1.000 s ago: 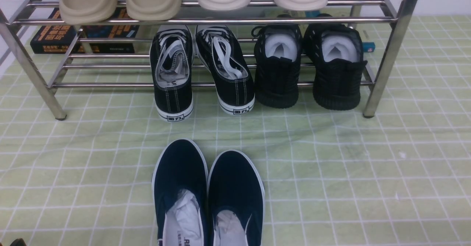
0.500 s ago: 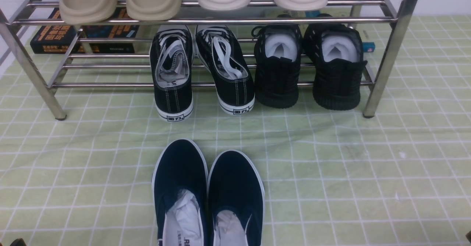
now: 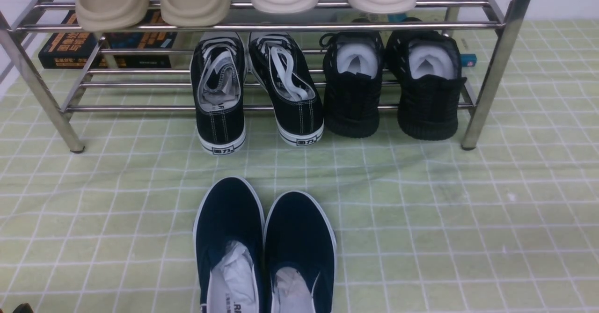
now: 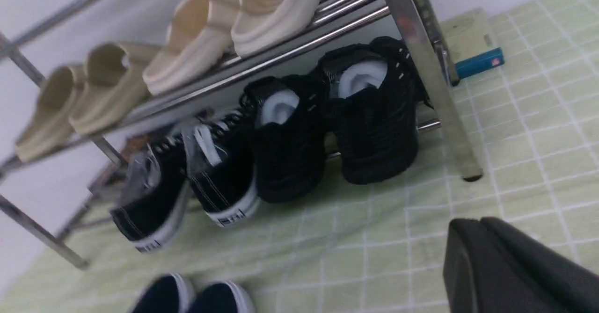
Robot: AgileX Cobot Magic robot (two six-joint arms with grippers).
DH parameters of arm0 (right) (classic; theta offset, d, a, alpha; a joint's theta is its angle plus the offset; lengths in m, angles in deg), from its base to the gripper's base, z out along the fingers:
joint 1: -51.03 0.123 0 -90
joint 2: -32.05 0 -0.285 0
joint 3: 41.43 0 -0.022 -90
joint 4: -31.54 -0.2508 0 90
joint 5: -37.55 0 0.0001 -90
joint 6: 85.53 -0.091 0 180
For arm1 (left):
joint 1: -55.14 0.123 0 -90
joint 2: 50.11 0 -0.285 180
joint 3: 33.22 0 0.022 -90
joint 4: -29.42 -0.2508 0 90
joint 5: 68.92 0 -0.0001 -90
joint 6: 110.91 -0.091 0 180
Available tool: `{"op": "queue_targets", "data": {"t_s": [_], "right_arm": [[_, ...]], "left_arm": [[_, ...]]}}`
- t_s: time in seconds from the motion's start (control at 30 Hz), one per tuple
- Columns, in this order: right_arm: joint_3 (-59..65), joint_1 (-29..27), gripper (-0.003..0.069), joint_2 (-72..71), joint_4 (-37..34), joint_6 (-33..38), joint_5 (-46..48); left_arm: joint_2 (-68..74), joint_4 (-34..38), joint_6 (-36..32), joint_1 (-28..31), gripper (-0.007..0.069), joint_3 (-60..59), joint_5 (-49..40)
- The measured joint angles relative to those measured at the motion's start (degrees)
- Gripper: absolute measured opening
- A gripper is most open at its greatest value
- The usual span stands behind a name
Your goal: Take the shoes off the shelf with your hand from the green coffee tablecloth.
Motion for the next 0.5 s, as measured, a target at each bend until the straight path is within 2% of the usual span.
{"op": "queue_targets", "data": {"t_s": [0.13, 0.3, 0.37, 0.47, 0.5], "right_arm": [[-10.4, 0.0, 0.0001, 18.3, 8.5, 0.6, 14.5], [-18.7, 0.7, 0.0004, 37.2, 9.9, 2.5, 24.1], [-23.8, 3.9, 0.0015, 47.5, 7.5, 6.5, 26.1], [-28.7, 8.5, 0.0034, 53.9, 6.3, 8.2, 26.4], [-33.0, 12.7, 0.0060, 58.6, 6.6, 8.0, 26.4]], "left_arm": [[0.0, 0.0, 0.0, 0.0, 0.0242, 0.0, 0.0], [0.0, 0.0, 0.0, 0.0, 0.0242, 0.0, 0.0], [0.0, 0.0, 0.0, 0.0, 0.0242, 0.0, 0.0], [0.0, 0.0, 0.0, 0.0, 0.0242, 0.0, 0.0], [0.0, 0.0, 0.0, 0.0, 0.0242, 0.0, 0.0]]}}
